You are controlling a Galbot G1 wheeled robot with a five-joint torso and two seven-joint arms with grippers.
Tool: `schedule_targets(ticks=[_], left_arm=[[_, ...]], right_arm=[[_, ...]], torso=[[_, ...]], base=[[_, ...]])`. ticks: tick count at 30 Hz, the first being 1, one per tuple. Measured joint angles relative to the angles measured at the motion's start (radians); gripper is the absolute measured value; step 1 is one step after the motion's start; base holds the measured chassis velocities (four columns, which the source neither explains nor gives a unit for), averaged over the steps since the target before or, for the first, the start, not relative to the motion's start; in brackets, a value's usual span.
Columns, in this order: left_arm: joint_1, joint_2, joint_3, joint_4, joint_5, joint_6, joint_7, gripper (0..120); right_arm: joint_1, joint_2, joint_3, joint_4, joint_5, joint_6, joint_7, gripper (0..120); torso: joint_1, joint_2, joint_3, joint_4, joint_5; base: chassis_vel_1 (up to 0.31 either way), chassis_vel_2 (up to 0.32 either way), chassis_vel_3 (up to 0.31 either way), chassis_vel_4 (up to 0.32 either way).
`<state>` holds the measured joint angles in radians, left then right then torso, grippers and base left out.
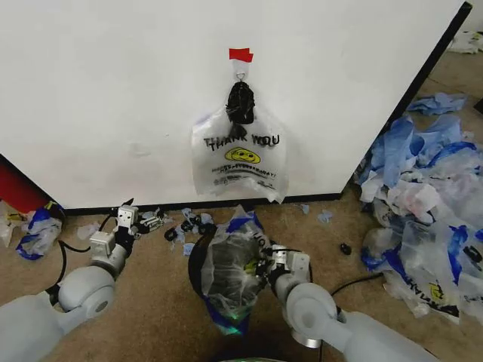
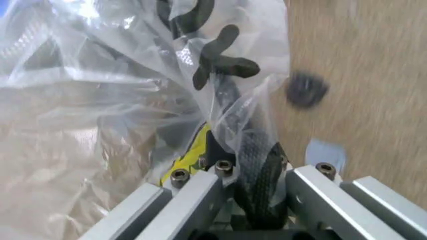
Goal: Pick up the garbage bag from the wall and place it over the trash bin.
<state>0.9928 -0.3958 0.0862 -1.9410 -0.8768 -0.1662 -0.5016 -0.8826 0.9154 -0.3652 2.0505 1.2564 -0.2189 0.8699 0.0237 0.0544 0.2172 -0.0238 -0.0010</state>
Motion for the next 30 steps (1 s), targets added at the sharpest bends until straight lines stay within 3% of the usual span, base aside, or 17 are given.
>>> schedule_targets(ticks=[5,6,11,15,17,21,26,30], left_arm=[[0.003,0.018,-0.037,-0.052,-0.055,-0.005,-0.008,100],[0.005,0.023,-0.058,-0.082,-0.080,-0.017,-0.008,100],[0.002,0.033,-0.079,-0.137,-0.138,-0.063,0.037,100],[0.004,0.058,-0.110,-0.263,-0.256,-0.125,0.171,100],[0.004,0.062,-0.112,-0.289,-0.278,-0.127,0.184,100],[-0.009,0.088,-0.103,-0.428,-0.366,-0.114,0.251,100],[-0.021,0.112,-0.081,-0.472,-0.357,-0.090,0.284,100],[-0.047,0.136,-0.035,-0.396,-0.194,-0.060,0.362,100]], right_arm=[[-0.066,-0.074,0.078,0.034,-0.154,0.054,-0.154,0],[-0.094,-0.111,0.116,0.040,-0.221,0.091,-0.236,0],[-0.124,-0.142,0.161,0.031,-0.327,0.163,-0.353,0],[-0.153,-0.153,0.199,0.011,-0.461,0.243,-0.457,0],[-0.155,-0.153,0.201,0.009,-0.474,0.248,-0.465,0],[-0.165,-0.153,0.204,-0.001,-0.534,0.262,-0.493,0],[-0.159,-0.149,0.180,-0.014,-0.560,0.255,-0.494,0],[-0.133,-0.132,0.140,-0.025,-0.596,0.228,-0.458,0]], torso=[[0.000,0.000,0.000,0.0002,0.0001],[0.000,0.000,0.000,0.0000,-0.0002],[0.000,0.000,0.000,0.0002,-0.0002],[0.000,0.000,0.000,0.0000,0.0001],[0.000,0.000,0.000,0.0000,0.0001],[0.000,0.000,0.000,0.0002,0.0000],[0.000,0.000,0.000,0.0003,0.0000],[0.000,0.000,0.000,-0.0001,-0.0003]], base=[[0.000,0.000,0.000,0.000],[0.000,0.000,0.000,0.000],[0.000,0.000,0.000,0.000],[0.000,0.000,0.000,0.000],[0.000,0.000,0.000,0.000],[0.000,0.000,0.000,0.000],[0.000,0.000,0.000,0.000],[0.000,0.000,0.000,0.000]])
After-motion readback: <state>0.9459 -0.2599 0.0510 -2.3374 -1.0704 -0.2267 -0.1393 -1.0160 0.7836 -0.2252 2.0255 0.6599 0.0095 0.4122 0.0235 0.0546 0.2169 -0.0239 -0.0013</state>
